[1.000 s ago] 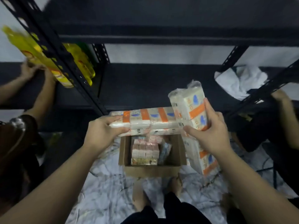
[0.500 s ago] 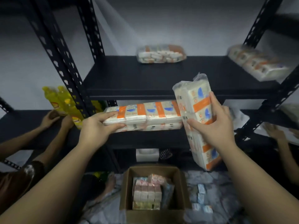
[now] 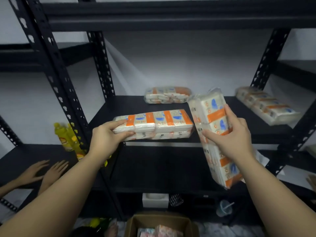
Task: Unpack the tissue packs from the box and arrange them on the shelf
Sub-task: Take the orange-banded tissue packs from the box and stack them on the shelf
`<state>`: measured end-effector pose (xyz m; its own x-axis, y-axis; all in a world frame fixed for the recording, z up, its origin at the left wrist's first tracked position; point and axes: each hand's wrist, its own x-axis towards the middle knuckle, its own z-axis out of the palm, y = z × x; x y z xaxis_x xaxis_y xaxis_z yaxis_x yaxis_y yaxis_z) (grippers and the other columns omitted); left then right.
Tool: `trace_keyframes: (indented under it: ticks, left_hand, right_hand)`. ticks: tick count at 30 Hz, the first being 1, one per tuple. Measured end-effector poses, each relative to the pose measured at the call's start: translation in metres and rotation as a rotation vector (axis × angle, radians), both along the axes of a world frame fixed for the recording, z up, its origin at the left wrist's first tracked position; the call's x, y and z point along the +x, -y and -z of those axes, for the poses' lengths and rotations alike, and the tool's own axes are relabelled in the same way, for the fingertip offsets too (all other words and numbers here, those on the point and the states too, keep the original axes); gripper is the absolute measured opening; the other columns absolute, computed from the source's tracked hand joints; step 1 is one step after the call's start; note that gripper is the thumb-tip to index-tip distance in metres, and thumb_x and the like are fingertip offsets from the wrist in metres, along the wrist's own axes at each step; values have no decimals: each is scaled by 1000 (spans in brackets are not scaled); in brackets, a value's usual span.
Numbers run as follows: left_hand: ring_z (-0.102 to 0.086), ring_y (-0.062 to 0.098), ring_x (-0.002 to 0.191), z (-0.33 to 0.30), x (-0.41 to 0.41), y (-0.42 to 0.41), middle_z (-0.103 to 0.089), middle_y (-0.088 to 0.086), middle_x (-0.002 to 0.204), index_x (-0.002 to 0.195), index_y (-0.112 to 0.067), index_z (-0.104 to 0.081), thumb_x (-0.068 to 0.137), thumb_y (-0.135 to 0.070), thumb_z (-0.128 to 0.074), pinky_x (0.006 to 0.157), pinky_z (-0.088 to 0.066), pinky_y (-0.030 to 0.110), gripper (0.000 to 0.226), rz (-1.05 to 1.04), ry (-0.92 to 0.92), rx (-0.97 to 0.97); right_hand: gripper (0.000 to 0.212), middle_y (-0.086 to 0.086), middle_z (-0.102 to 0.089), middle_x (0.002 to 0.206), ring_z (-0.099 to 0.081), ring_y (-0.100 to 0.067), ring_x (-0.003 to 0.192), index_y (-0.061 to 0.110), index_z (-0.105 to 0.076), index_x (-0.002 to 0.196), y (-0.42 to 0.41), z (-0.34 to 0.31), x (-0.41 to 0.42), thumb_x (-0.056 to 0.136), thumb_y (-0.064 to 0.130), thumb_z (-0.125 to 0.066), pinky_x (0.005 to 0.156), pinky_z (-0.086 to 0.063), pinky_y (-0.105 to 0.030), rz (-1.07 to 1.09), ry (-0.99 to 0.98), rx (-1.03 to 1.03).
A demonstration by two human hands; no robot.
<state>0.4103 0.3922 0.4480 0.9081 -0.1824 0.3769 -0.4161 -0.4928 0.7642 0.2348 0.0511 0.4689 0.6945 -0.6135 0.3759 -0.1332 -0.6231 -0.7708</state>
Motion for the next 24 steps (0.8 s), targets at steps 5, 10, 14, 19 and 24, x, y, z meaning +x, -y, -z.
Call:
trace_keyframes:
  ticks: [5, 10, 14, 19, 24]
  left_hand:
    - [-65, 11, 110, 16, 30, 33, -72, 1, 124, 131, -21, -72, 73, -40, -91, 105, -51, 32, 63, -63, -61, 49]
    - [-56, 22, 125, 25, 59, 49, -58, 7, 142, 143, -26, -61, 82, -42, -85, 110, -46, 40, 69, -164, -35, 231]
    - [-16, 32, 156, 17, 78, 57, -21, 9, 169, 153, -36, -45, 85, -59, -73, 123, -19, 56, 77, -255, 10, 590]
    - [-16, 29, 157, 7, 93, 75, -20, 0, 171, 160, -42, -25, 83, -92, -32, 124, -7, 60, 92, -59, 171, 879]
    - [-18, 28, 157, 7, 127, 58, -22, 0, 170, 160, -47, -18, 89, -85, -37, 125, -10, 56, 83, -24, 137, 897]
  right_hand:
    - [106, 10, -45, 112, -52, 1, 96, 53, -27, 157, 29, -2, 25, 72, 49, -89, 80, -40, -22, -58, -12, -5]
    - [103, 16, -44, 107, -52, 0, 95, 54, -28, 155, 48, -4, 48, 73, 48, -89, 77, -40, -23, -127, -48, -39]
    - [102, 17, -43, 106, -52, 1, 94, 51, -30, 156, 51, -6, 74, 72, 48, -90, 74, -38, -16, -182, -73, -66]
    - [98, 10, -47, 111, -57, -6, 97, 45, -40, 153, 39, -8, 113, 70, 50, -91, 81, -48, -28, -255, -151, -75]
    - [101, 11, -46, 116, -57, -8, 99, 47, -38, 153, 25, -21, 147, 67, 52, -91, 75, -46, -21, -326, -199, -158]
